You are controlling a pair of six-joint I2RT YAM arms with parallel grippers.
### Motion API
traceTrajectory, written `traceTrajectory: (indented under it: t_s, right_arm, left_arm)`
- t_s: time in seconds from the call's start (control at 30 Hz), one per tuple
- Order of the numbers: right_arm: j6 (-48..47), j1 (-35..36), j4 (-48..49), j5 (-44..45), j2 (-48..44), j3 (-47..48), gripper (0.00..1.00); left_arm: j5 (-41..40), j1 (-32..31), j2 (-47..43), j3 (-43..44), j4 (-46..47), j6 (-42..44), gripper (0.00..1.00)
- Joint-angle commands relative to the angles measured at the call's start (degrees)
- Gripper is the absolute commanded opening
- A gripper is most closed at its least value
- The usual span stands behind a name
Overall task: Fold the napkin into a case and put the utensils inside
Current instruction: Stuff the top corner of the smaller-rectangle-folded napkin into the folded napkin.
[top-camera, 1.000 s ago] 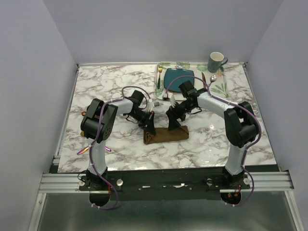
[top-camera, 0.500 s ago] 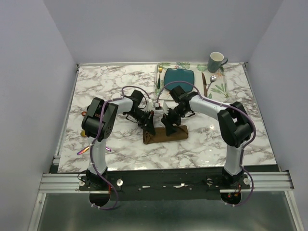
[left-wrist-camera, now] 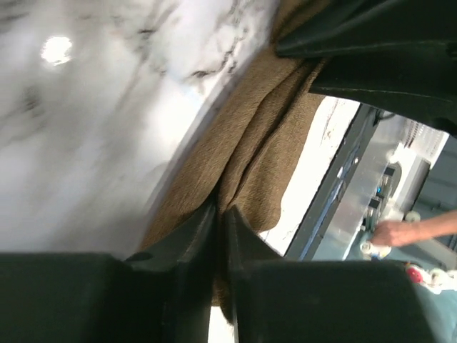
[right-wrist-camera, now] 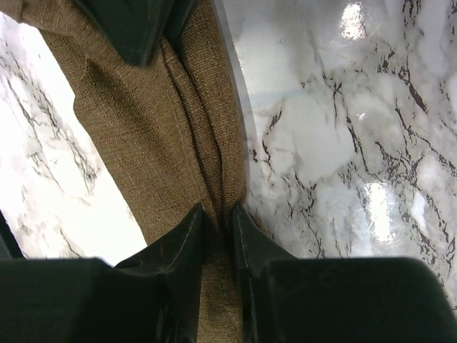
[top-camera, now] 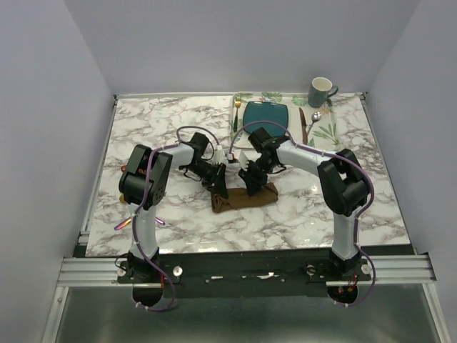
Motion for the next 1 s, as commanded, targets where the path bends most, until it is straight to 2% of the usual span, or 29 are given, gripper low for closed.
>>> traceTrajectory:
  t_s: [0.0,0.07,0.23,0.4,0.43,0.47,0.53,0.57,0.67,0.77,0.97]
  right_arm:
    - [-0.2,0.6,-1.6,3.1,1.7,1.0,0.28]
    - [0.0,1.0,-1.6,3.2,1.8,1.1,0.28]
    - [0.9,1.6,-1.5,3.2,1.9,1.1,0.28]
    - [2.7,1.5,-2.4,2.7,3.1,2.7,0.28]
    - [3.0,1.6,-2.5,2.6,3.3,3.0,0.28]
    - [3.4,1.6,-2.7,2.5,3.7,3.3,0.28]
    - [4.5,1.5,-3.2,2.3,4.2,4.5,0.28]
    - [4.8,1.5,-3.4,2.1,4.3,4.8,0.28]
    - [6.4,1.5,-4.0,2.3,4.9,5.5,0.28]
    - [7.8,1.6,-4.6,2.2,4.9,5.7,0.28]
    - [9.9,1.5,-4.8,1.8,5.1,5.5,0.28]
  left_arm:
    - [1.2,5.3,-6.5,-3.7,5.9,-1.2,0.34]
    - [2.4,7.9,-10.6,-5.1,9.7,-4.3,0.40]
    - [2.7,11.7,-20.0,-9.1,15.9,-10.9,0.42]
    - [6.4,8.9,-24.8,-14.6,17.0,-16.8,0.37]
    - [6.2,7.1,-25.4,-15.9,18.5,-18.9,0.35]
    - [6.1,6.4,-25.8,-17.5,24.2,-22.3,0.33]
    - [5.6,4.4,-25.6,-23.0,33.2,-33.8,0.30]
    - [5.3,3.6,-25.1,-24.3,40.3,-36.9,0.29]
    - [3.3,1.0,-21.8,-26.5,49.3,-44.2,0.20]
    - [1.8,-0.8,-18.6,-26.2,55.3,-49.1,0.18]
    - [-0.5,-2.8,-12.1,-23.5,57.8,-52.4,0.14]
